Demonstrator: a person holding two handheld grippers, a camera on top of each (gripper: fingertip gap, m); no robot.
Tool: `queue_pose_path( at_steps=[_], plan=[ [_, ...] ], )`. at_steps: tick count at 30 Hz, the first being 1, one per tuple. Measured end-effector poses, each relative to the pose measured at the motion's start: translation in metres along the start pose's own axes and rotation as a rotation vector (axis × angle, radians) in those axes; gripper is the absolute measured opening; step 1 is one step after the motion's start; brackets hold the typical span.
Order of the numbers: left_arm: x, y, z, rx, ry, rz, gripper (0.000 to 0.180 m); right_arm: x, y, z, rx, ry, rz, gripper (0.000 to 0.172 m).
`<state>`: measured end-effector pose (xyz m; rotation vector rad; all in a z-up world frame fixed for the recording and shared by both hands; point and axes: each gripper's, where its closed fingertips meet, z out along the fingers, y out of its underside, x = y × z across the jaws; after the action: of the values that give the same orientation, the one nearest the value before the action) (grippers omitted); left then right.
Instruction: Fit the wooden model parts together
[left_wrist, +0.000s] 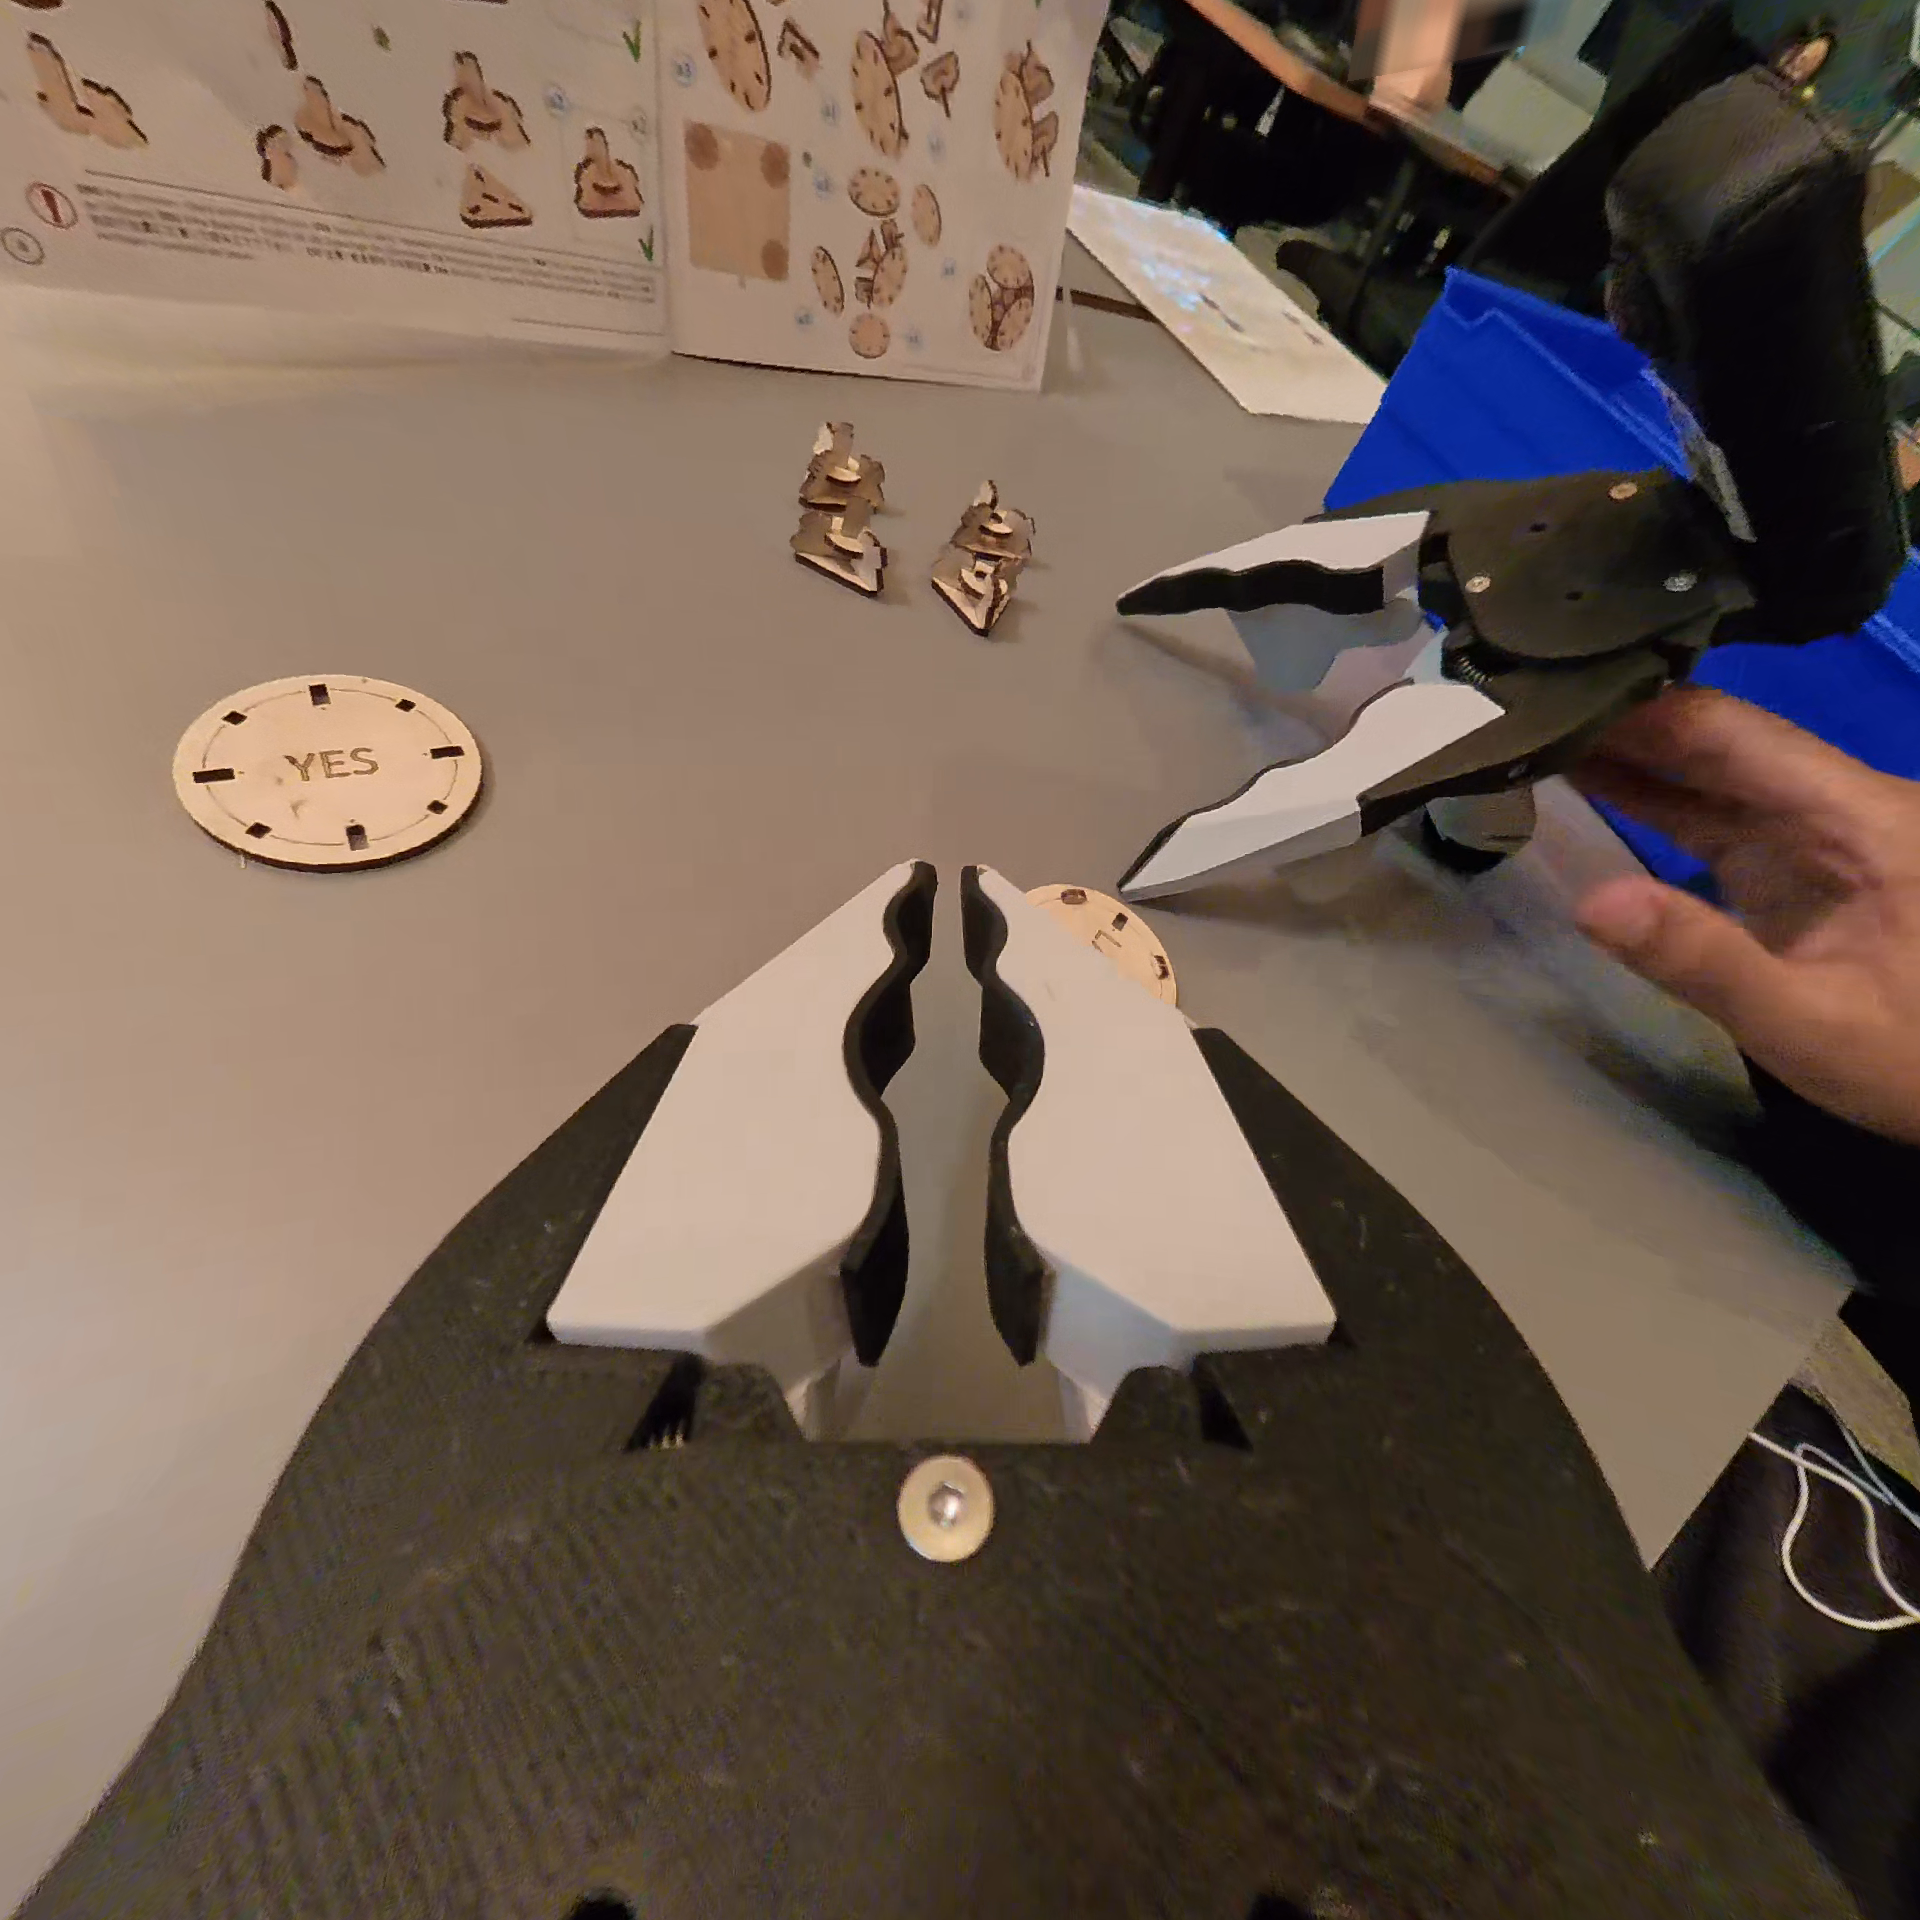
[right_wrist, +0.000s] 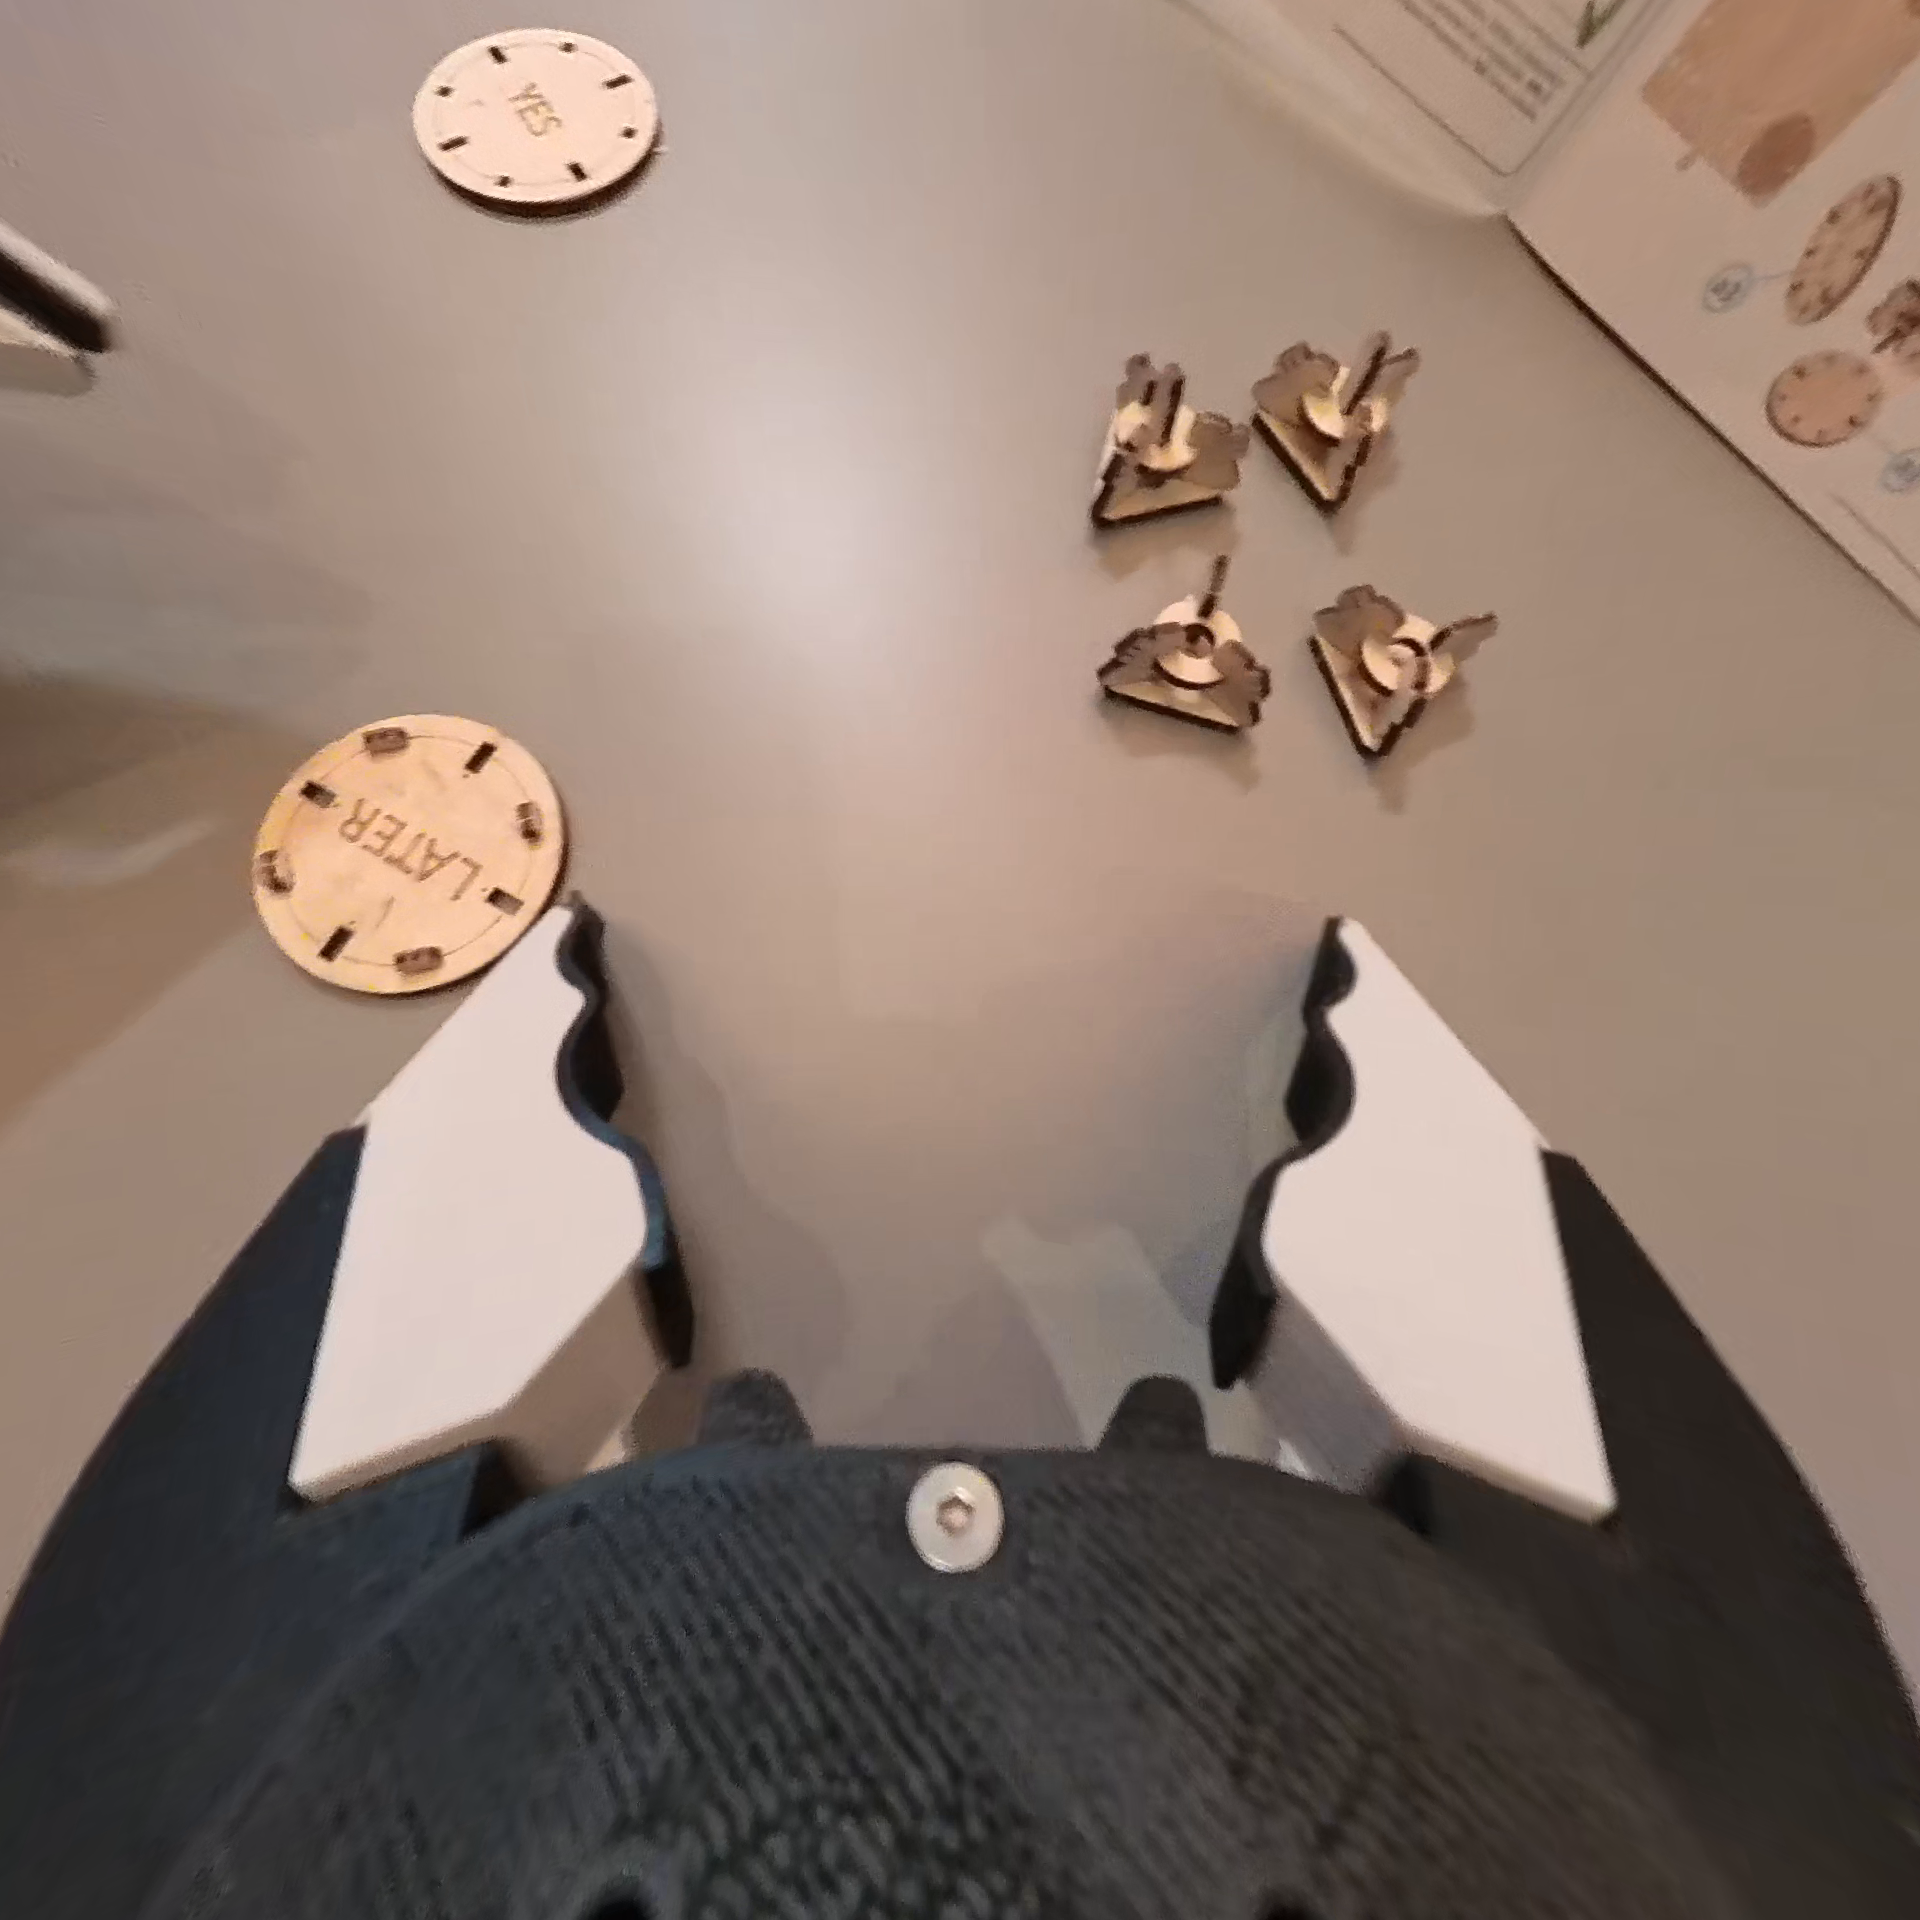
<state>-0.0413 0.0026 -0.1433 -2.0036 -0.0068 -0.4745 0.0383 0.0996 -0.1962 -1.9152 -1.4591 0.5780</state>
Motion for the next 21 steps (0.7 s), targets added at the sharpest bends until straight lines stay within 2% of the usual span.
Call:
queue_pose_path(
  at_steps=[3,21],
  plan=[
    [0.001,0.001,0.001,-0.011,0.007,0.004,0.004,0.009,0.006,0.005,-0.050,0.006,0.054,0.159],
    [0.011,0.003,0.004,-0.020,-0.019,0.094,0.003,0.009,0.006,0.006,-0.050,0.004,0.049,0.159]
  ],
)
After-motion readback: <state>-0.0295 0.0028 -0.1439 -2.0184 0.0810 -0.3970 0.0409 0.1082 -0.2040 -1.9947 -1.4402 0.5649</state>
